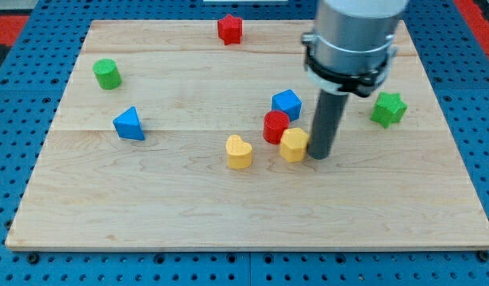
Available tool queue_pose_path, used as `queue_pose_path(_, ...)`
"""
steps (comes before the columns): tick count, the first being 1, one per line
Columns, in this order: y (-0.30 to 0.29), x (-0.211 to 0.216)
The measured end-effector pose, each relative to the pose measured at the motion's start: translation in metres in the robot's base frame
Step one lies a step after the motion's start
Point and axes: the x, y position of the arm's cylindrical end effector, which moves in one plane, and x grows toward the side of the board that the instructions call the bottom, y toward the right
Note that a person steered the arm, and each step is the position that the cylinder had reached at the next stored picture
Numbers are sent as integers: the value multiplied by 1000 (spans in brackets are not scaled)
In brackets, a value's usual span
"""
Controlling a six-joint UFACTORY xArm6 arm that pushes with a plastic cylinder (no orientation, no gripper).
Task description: Place the red circle and the blue cube in a diagonal line
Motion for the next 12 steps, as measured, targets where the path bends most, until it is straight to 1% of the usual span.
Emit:
queue_pose_path(2,-42,0)
queue_pose_path(3,-38,0)
queue_pose_path(4,6,-17)
queue_pose_path(5,-25,-50)
queue_pose_path(6,-101,-96)
queue_pose_path(7,-117,-113)
queue_pose_path(8,-53,-108)
queue_pose_path(9,-17,-73)
queue_pose_path(10,-52,-66)
queue_pose_path(11,-12,-51)
queue_pose_path(12,27,-44)
